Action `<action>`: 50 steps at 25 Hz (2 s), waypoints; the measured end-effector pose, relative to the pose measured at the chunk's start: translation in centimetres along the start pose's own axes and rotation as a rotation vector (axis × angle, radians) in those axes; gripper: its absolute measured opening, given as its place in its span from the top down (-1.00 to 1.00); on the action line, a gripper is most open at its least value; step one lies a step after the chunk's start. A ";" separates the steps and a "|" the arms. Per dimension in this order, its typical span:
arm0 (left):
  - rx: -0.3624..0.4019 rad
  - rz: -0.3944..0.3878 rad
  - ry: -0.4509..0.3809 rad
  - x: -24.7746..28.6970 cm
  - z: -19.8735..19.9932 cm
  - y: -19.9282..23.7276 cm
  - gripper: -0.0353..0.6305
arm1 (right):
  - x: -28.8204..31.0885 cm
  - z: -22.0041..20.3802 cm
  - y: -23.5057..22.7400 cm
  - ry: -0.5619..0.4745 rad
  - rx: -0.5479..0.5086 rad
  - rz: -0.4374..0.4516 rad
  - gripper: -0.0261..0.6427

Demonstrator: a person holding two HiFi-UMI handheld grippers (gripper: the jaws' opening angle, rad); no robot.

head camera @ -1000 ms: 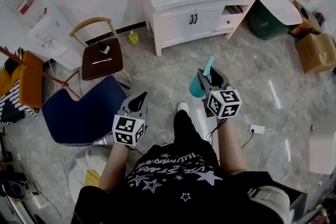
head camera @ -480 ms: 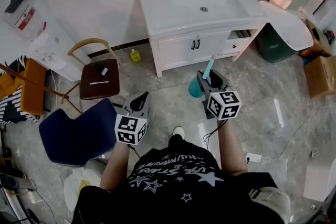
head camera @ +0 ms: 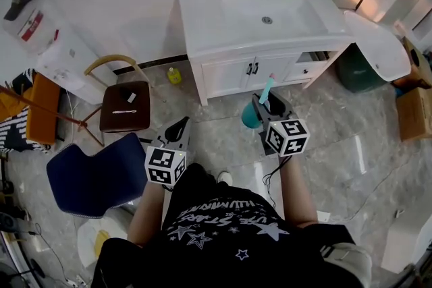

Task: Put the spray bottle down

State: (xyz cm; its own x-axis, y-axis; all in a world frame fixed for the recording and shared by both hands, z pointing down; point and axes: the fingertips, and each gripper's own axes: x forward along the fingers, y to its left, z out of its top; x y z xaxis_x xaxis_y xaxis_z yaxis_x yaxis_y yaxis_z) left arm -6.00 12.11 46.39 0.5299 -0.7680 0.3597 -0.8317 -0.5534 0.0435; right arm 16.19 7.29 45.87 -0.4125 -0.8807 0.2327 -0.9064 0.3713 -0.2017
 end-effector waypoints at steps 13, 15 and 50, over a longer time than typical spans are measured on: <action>-0.038 -0.005 0.008 9.9 2.3 7.1 0.85 | 10.3 2.2 -4.8 0.023 -0.002 -0.015 0.43; -0.036 -0.015 0.009 12.4 2.9 8.4 0.85 | 12.6 2.9 -5.8 0.024 -0.006 -0.020 0.43; -0.055 -0.080 0.026 37.9 13.0 28.7 0.85 | 46.5 16.2 -14.3 0.016 -0.113 0.003 0.44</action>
State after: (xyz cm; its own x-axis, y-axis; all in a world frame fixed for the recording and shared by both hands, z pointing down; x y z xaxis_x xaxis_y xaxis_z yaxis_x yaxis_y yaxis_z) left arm -7.62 -37.07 49.16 0.5910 -0.7131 0.3771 -0.7951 -0.5937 0.1236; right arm 11.50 -43.76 44.12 -0.4163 -0.8749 0.2474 -0.9091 0.4059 -0.0941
